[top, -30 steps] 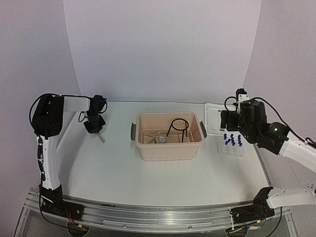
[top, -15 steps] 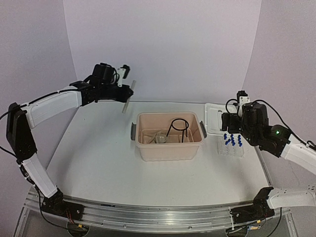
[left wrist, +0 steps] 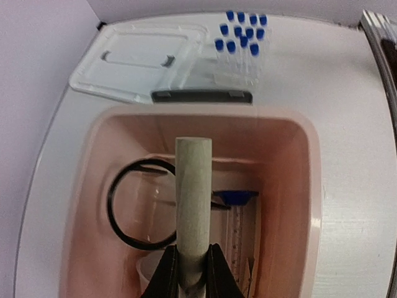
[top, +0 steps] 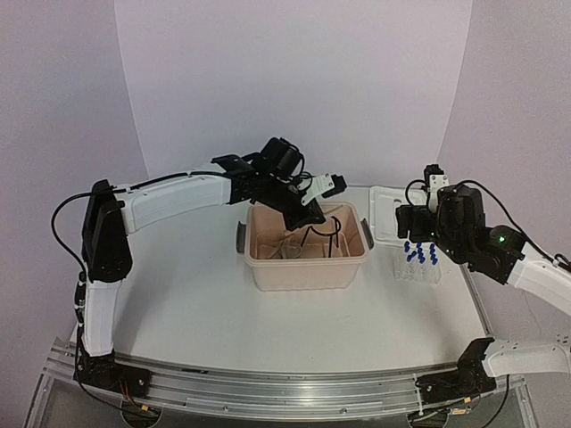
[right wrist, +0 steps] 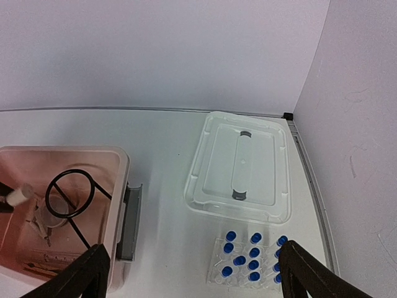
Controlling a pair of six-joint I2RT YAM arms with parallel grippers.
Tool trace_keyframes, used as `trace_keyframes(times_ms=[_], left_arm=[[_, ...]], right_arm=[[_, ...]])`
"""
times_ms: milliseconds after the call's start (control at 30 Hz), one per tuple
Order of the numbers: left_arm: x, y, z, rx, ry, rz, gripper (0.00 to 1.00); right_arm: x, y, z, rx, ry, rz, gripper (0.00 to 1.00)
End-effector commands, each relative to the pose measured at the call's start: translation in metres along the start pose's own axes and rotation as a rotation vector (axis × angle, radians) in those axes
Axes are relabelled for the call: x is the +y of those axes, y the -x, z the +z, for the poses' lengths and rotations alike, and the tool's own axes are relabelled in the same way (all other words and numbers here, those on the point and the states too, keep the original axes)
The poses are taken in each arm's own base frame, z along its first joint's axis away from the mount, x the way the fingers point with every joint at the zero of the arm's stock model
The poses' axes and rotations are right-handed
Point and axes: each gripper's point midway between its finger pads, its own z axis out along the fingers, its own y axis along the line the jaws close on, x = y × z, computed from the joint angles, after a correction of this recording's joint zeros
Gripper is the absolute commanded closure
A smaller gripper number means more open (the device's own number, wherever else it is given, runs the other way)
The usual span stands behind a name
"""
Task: Organize the chemistry lab equipment
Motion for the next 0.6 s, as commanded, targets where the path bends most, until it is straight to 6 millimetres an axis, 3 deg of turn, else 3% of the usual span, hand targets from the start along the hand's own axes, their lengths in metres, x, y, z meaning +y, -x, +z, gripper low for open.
trace_keyframes(times_ms=[0, 200, 567], left_arm=[[-0.022, -0.029, 0.012, 0.134, -0.125, 0.081, 1.00], [-0.041, -0.049, 0.013, 0.162, -0.197, 0.120, 1.00], [-0.045, -0.077, 0.034, 0.269, -0.230, 0.106, 0.97]], right_arm=[[0.000, 0.010, -0.005, -0.026, 0.016, 0.038, 0.09], [0.002, 0.010, -0.003, -0.021, 0.018, 0.033, 0.09], [0.002, 0.009, -0.002, -0.017, 0.016, 0.032, 0.09]])
